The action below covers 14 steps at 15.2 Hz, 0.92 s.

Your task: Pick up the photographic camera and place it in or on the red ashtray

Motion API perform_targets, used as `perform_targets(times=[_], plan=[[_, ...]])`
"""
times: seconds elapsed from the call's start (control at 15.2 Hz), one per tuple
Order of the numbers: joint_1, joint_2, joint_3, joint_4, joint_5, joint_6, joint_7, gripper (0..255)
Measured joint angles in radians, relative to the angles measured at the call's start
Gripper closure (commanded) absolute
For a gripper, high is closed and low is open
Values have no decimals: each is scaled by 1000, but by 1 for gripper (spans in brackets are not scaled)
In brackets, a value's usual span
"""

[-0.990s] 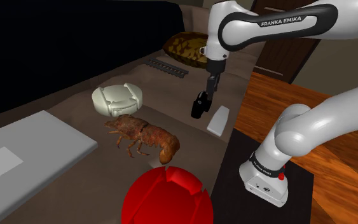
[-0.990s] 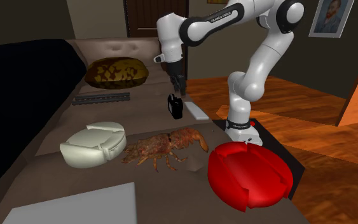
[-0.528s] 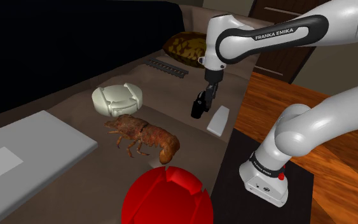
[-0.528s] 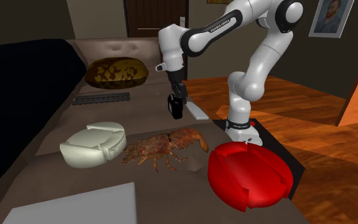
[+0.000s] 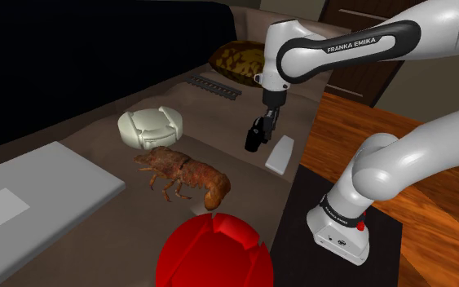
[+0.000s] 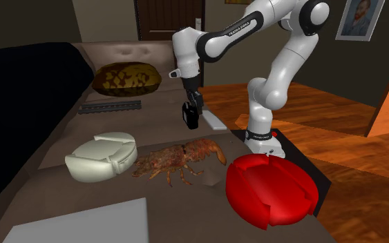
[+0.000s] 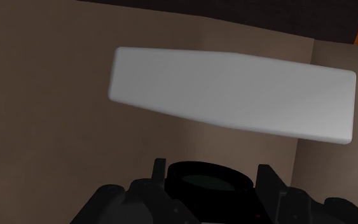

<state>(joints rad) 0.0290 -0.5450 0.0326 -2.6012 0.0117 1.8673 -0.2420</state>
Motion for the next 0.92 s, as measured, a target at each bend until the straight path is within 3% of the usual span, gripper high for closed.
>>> perform_targets(times=[0.59,0.92], plan=[[0,0,0,0,0,1,0,255],[1,-21,0,36,1,-58,1,255]])
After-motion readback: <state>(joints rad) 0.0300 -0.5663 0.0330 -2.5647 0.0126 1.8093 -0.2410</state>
